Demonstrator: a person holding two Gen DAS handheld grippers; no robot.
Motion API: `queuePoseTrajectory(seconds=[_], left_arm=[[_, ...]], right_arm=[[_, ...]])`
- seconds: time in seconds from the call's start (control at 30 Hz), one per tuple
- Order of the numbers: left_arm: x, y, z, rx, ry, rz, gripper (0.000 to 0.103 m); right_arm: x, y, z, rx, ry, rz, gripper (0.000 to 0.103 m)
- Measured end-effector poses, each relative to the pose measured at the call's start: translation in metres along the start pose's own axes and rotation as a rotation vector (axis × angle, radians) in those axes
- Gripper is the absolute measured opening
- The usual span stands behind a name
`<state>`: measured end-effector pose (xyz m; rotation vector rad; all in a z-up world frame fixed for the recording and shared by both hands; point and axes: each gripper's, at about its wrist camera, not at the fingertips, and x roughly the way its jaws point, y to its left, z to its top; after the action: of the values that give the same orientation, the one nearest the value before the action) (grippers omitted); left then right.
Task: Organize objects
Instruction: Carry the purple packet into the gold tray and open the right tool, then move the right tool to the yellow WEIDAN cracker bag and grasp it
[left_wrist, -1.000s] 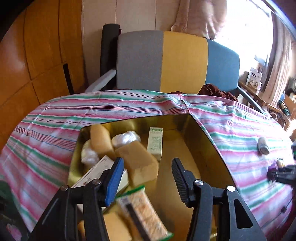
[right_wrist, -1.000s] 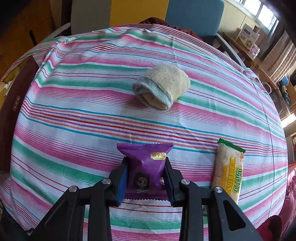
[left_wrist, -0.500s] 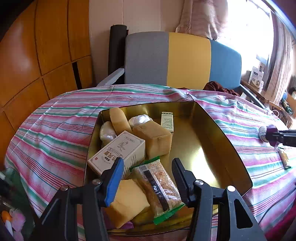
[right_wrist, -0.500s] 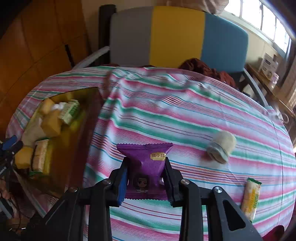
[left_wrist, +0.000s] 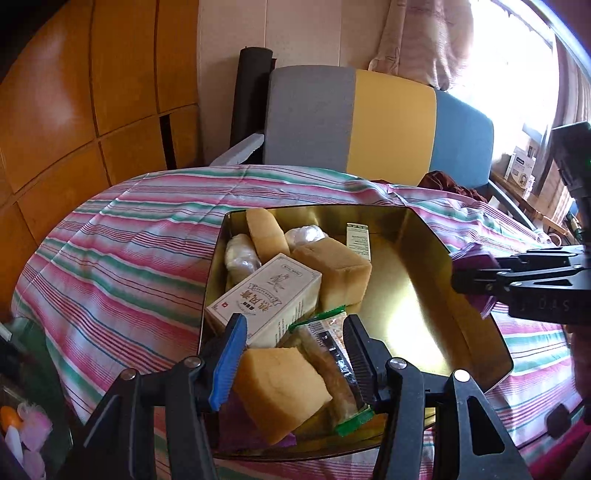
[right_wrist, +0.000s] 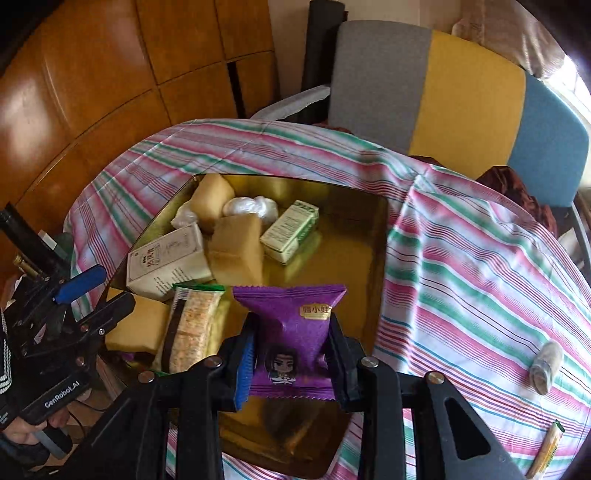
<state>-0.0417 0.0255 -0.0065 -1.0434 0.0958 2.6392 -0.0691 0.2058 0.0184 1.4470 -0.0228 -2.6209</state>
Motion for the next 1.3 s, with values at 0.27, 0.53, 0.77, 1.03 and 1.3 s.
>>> queuePoseTrajectory(seconds=[0.27, 0.53, 0.77, 1.03, 1.3], left_arm=[[0.000, 0.009, 0.001, -0.023, -0.005, 0.008, 0.056], [0.000, 0.021, 0.002, -0.055, -0.011, 0.029, 0.058], [-0.003, 0.024, -0.002, -0.060, -0.010, 0.040, 0.059], [-0.008, 0.015, 0.000, -0.035, -0.027, 0.030, 0.059], [-0.016, -0.006, 0.003, 0.019, -0.037, 0.009, 0.061]], right_arm=[[0.022, 0.010, 0.007, 0.002, 0.031, 0.022, 0.034], [0.074, 0.022, 0.012, 0.032, 0.127, 0.067, 0.035], [0.071, 0.020, 0.003, 0.066, 0.121, 0.095, 0.043], [0.014, -0.005, -0.012, 0.116, -0.005, 0.081, 0.043], [-0.027, -0.057, -0.043, 0.211, -0.049, 0.012, 0.043]])
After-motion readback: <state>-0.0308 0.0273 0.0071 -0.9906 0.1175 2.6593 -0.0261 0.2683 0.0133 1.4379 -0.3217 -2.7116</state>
